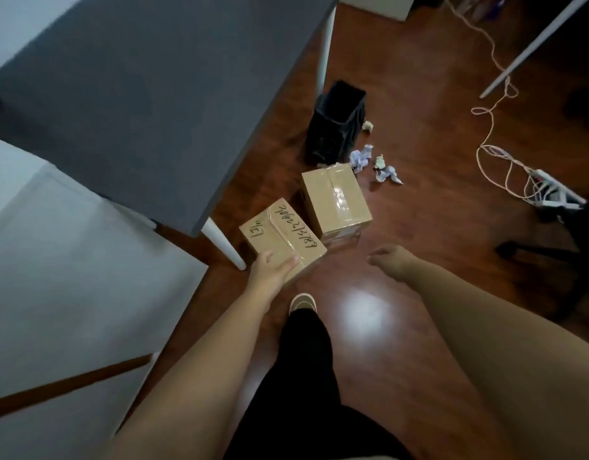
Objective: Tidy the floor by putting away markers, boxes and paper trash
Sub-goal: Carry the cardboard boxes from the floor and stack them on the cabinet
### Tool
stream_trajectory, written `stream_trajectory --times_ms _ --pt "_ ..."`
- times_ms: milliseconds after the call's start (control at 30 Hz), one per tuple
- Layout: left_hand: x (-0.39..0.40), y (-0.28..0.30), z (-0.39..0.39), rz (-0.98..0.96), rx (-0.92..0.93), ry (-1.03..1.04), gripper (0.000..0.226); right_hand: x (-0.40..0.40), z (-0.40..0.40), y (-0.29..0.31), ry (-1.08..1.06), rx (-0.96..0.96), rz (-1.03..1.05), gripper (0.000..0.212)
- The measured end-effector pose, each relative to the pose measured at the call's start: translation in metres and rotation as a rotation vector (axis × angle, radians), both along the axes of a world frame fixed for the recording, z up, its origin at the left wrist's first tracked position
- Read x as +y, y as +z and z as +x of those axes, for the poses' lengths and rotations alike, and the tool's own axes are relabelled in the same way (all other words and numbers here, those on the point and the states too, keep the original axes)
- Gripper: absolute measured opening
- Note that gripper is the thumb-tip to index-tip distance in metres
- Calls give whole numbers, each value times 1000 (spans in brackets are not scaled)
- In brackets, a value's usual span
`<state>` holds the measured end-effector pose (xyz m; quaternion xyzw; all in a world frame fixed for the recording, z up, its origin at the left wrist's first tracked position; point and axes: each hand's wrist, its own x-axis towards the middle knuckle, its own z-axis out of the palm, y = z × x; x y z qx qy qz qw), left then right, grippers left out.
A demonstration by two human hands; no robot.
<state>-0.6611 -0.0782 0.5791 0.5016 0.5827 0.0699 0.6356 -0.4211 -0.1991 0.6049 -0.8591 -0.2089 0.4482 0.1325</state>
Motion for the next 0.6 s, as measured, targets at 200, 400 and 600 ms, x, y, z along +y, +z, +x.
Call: stream_trajectory --times_ms 200,400,600 --pt "53 -92 25 -30 262 -169 69 82 41 -72 66 87 -63 33" --pt "81 -202 44 -67 411 -325 54 116 77 -180 96 83 -128 35" --pt "72 -322 53 -151 407 -218 18 142 88 -315 250 70 -213 40"
